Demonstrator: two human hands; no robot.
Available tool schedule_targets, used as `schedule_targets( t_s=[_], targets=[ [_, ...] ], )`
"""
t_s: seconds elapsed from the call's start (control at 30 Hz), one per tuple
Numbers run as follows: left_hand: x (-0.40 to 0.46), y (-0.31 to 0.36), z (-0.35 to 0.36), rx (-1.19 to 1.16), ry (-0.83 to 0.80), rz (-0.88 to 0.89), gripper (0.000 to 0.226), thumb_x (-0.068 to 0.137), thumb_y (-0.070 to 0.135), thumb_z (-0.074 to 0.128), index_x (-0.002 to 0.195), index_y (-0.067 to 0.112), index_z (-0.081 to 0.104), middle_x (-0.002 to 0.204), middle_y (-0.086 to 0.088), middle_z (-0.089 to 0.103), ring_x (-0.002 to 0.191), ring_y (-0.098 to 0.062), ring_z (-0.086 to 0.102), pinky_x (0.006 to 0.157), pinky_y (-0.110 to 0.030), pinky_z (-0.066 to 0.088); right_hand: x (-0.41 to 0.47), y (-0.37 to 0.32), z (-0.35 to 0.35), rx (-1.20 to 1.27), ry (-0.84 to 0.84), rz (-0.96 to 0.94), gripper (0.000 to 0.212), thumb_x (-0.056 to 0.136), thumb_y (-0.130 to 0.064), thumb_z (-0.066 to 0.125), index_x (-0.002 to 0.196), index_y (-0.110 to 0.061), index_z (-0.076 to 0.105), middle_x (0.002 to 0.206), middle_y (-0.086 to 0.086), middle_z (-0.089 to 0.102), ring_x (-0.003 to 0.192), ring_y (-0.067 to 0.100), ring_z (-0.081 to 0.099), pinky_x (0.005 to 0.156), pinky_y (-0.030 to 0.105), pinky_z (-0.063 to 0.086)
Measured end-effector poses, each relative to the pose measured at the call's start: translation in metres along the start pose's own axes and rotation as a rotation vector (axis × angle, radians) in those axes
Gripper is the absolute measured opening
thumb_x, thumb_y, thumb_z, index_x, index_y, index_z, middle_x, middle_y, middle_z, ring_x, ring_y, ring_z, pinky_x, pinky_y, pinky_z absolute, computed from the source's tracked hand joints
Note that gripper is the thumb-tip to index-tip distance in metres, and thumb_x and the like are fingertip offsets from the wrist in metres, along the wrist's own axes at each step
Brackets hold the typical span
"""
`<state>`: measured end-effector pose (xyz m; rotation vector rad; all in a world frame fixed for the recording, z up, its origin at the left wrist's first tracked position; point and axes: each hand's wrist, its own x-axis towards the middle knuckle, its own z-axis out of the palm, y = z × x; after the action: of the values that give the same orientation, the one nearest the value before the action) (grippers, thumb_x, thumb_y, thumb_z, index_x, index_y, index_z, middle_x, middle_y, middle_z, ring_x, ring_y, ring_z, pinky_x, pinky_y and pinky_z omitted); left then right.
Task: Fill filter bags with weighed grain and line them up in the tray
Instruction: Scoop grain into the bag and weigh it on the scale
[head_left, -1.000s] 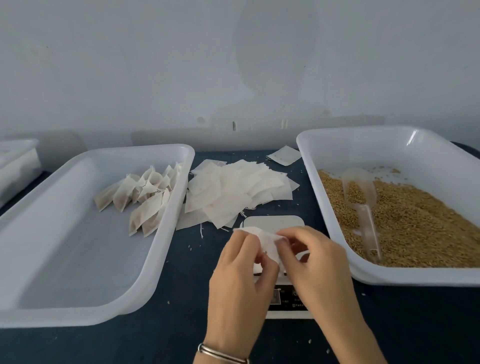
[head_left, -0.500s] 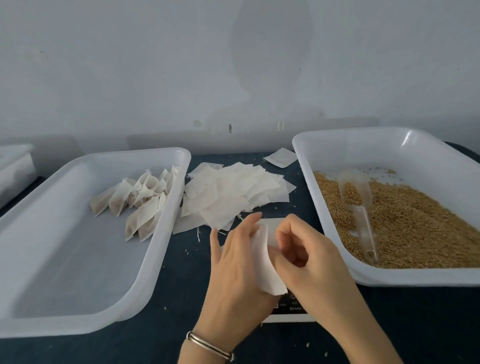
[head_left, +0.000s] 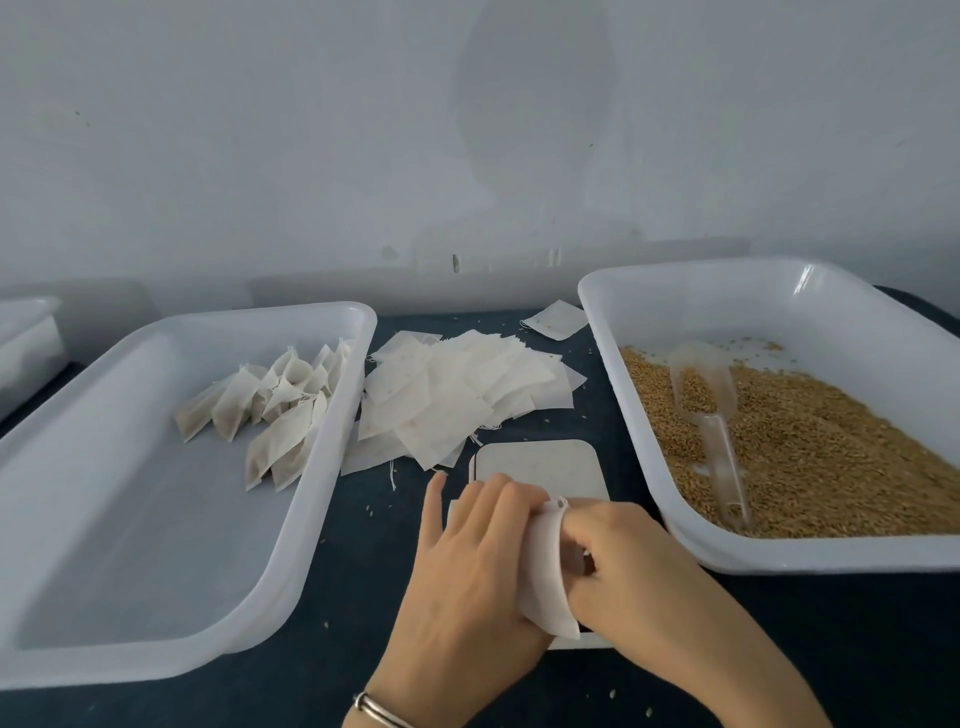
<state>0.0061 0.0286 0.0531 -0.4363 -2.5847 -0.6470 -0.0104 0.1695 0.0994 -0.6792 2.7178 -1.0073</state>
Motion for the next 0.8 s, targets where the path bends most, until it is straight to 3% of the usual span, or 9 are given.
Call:
schedule_targets(
  t_s=[0.1, 0.2, 0.27, 0.33, 0.4, 0.5, 0.63, 0.7, 0.8],
  targets=[
    [0.002, 0.006, 0.000, -0.086, 0.045, -0.006, 0.036, 0.063, 0.027, 0.064, 0.094, 0.030, 0.046, 0.087, 0.020, 0.051, 0.080, 0.001, 0.047, 0.093, -0.048, 0.044, 0.000, -0.001, 0.000, -0.035, 0.012, 0.009, 0.015, 0.089, -0.023, 0.052, 0.080, -0.022, 0.064, 0.076, 0.000, 0.059, 0.069, 0.015, 0.057, 0.060, 0.028, 0.043],
    [0.005, 0.011, -0.004, -0.252, 0.037, -0.132, 0.016, 0.065, 0.030, 0.057, 0.081, 0.027, 0.054, 0.076, 0.016, 0.053, 0.071, -0.001, 0.047, 0.075, -0.031, 0.046, -0.001, -0.003, -0.020, -0.005, -0.169, -0.097, 0.022, 0.089, -0.034, 0.054, 0.072, -0.046, 0.062, 0.081, -0.006, 0.055, 0.072, 0.009, 0.056, 0.062, 0.023, 0.041],
    [0.008, 0.011, -0.007, -0.409, 0.048, -0.277, 0.016, 0.067, 0.024, 0.065, 0.077, 0.031, 0.054, 0.072, 0.011, 0.059, 0.066, -0.003, 0.053, 0.061, -0.015, 0.042, -0.002, 0.003, -0.049, 0.099, -0.238, -0.142, 0.016, 0.086, -0.051, 0.051, 0.093, -0.060, 0.061, 0.092, -0.024, 0.062, 0.081, -0.006, 0.060, 0.070, 0.013, 0.047],
    [0.008, 0.007, -0.011, -0.481, 0.093, -0.366, 0.026, 0.067, 0.011, 0.072, 0.077, 0.029, 0.056, 0.074, 0.010, 0.062, 0.068, -0.003, 0.058, 0.058, -0.007, 0.041, 0.004, 0.024, -0.085, 0.220, -0.023, -0.084, 0.028, 0.079, -0.061, 0.047, 0.097, -0.052, 0.067, 0.089, -0.025, 0.069, 0.080, -0.006, 0.065, 0.065, 0.012, 0.050],
    [0.009, 0.003, -0.013, -0.493, 0.125, -0.387, 0.029, 0.069, 0.004, 0.073, 0.077, 0.027, 0.057, 0.075, 0.010, 0.063, 0.073, -0.006, 0.061, 0.063, -0.006, 0.043, 0.023, 0.061, -0.114, 0.106, 0.196, 0.139, 0.037, 0.079, -0.059, 0.046, 0.084, -0.034, 0.072, 0.074, -0.011, 0.071, 0.067, 0.004, 0.066, 0.061, 0.018, 0.051],
    [0.012, 0.002, -0.014, -0.529, 0.138, -0.387, 0.026, 0.072, 0.007, 0.075, 0.080, 0.026, 0.058, 0.076, 0.011, 0.063, 0.075, -0.007, 0.061, 0.065, -0.007, 0.044, 0.061, 0.111, -0.126, -0.319, -0.051, 0.577, 0.047, 0.088, -0.055, 0.048, 0.084, -0.011, 0.065, 0.068, 0.000, 0.063, 0.052, 0.012, 0.055, 0.051, 0.019, 0.046],
    [0.015, 0.003, -0.012, -0.543, 0.149, -0.394, 0.023, 0.070, 0.020, 0.076, 0.084, 0.024, 0.058, 0.080, 0.012, 0.063, 0.081, -0.008, 0.061, 0.070, -0.006, 0.043, 0.087, 0.145, -0.105, -0.204, -0.222, 0.712, 0.036, 0.089, -0.039, 0.060, 0.084, -0.003, 0.059, 0.046, -0.003, 0.064, 0.036, 0.005, 0.056, 0.035, 0.013, 0.039],
    [0.016, 0.002, -0.011, -0.535, 0.156, -0.393, 0.023, 0.069, 0.027, 0.076, 0.085, 0.025, 0.058, 0.080, 0.012, 0.063, 0.082, -0.008, 0.061, 0.071, -0.009, 0.045, 0.091, 0.154, -0.100, -0.169, -0.203, 0.716, 0.030, 0.090, -0.030, 0.061, 0.089, 0.000, 0.058, 0.059, 0.002, 0.071, 0.045, 0.009, 0.062, 0.040, 0.016, 0.045],
    [0.016, -0.001, -0.011, -0.533, 0.146, -0.393, 0.024, 0.067, 0.032, 0.072, 0.086, 0.025, 0.058, 0.081, 0.012, 0.062, 0.083, -0.009, 0.061, 0.074, -0.019, 0.049, 0.087, 0.159, -0.114, -0.365, -0.154, 0.691, 0.032, 0.093, -0.032, 0.054, 0.103, -0.002, 0.057, 0.090, 0.005, 0.067, 0.068, 0.013, 0.063, 0.056, 0.021, 0.050]
  ],
)
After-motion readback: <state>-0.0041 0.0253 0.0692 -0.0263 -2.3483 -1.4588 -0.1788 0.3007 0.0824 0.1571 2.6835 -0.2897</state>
